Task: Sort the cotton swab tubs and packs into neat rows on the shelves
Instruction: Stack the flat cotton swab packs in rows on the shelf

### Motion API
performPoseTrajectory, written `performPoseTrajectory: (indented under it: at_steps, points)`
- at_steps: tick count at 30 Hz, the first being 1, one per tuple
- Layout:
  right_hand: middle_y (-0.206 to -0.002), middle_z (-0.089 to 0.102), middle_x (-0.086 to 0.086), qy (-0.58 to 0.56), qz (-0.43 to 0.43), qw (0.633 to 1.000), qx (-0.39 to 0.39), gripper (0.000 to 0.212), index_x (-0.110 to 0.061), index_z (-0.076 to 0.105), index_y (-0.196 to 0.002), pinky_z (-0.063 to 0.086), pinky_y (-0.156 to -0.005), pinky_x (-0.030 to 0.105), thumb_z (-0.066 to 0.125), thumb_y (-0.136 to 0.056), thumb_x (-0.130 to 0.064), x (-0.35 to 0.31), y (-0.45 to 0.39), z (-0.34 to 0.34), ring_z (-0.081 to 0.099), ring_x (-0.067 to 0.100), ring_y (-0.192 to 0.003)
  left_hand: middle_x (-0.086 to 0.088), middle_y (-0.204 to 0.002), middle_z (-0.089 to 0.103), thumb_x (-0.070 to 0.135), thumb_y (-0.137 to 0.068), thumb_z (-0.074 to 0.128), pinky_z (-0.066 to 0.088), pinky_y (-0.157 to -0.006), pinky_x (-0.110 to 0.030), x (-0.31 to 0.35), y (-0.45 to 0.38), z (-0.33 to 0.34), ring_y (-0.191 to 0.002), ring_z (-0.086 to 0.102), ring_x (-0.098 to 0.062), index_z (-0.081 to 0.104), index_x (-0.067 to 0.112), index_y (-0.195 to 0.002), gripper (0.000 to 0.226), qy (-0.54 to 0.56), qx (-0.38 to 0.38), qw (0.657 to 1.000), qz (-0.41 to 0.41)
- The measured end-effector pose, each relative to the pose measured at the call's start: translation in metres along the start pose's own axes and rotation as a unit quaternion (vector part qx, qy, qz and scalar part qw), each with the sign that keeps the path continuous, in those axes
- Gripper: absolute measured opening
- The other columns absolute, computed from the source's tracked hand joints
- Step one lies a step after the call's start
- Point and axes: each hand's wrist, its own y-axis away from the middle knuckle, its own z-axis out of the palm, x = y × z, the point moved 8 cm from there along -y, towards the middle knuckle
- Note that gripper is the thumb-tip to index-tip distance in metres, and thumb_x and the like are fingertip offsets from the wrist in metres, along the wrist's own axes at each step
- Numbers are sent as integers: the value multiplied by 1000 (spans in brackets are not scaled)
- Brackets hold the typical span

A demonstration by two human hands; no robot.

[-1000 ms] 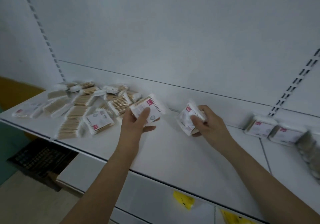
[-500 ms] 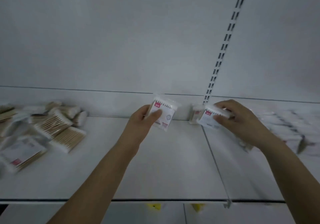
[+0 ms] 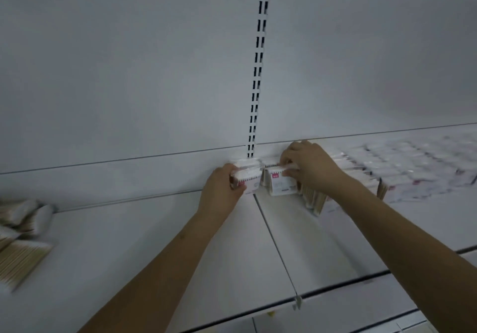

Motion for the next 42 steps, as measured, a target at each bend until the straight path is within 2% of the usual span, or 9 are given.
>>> performPoseTrajectory:
  at_steps: [3,8,12,16,22,28,33,38,42]
  points:
    - [-108,59,0,31,9,999,-41,22,-19,59,-108,39,-78,32,68,-89,-26,6,-4,12,52,20,-100,6,-94,63,14,-84,76,43,-72,-21,-5,1,1,-82,61,-12,53,18,-112,37,20,16,1000,-13]
    - [-93,59,2,8,-1,1000,2,9,-16,57,-95,42,-68,33,53,-91,-10,5,-11,3,55,23,-87,4,-89,65,17,-84,77,49,-73,-26,-5,-7,-3,-75,60,-13,54,22,-96,26,1,22,1000,-2]
    - [-94,57,-1,11,-13,999,-38,9,-16,57,-99,43,-68,32,53,-92,-13,5,-16,10,56,21,-87,3,-89,65,21,-84,78,48,-74,-22,-16,-7,-2,-81,62,-14,56,17,-96,26,7,11,999,-42]
    - [-91,58,-2,-8,-49,999,13,7,-18,61,-96,46,-68,32,56,-93,-22,-17,-30,-15,58,21,-86,0,-99,64,28,-81,82,49,-73,-21,-23,-1,-9,-80,63,-12,57,17,-110,40,26,12,997,-71]
    - [-102,60,-5,-171,-161,963,129,19,-21,59,-109,47,-77,35,51,-98,-34,-153,-62,-56,55,15,-95,8,-113,57,40,-90,69,49,-86,-21,-42,55,-74,-96,58,-3,43,26,-138,57,-40,69,994,-77]
    - [-130,55,-3,-305,-224,916,132,44,-19,52,-134,45,-95,33,44,-102,-48,-283,-76,-42,52,15,-116,13,-115,58,30,-93,66,44,-92,-14,-81,171,-187,-108,56,1,59,24,-126,35,-74,223,966,-103]
    - [-136,50,-1,-326,-243,911,71,47,-19,49,-137,46,-95,38,46,-100,-49,-393,-76,-2,51,19,-121,12,-108,60,20,-92,67,49,-92,-26,-132,258,-294,-104,58,-5,66,22,-113,21,-121,337,922,-146]
    - [-132,50,2,-319,-253,912,43,46,-18,51,-135,46,-92,38,54,-97,-42,-499,-61,25,50,23,-119,9,-113,58,33,-86,70,43,-91,-27,-182,301,-367,-107,50,-9,62,25,-116,32,-200,325,909,-169]
    - [-132,50,3,-276,-218,936,31,49,-17,51,-133,46,-89,37,58,-93,-43,-532,-51,44,49,23,-116,5,-118,59,53,-78,63,48,-93,-41,-213,305,-394,-112,54,-18,61,23,-122,53,-233,271,923,-145]
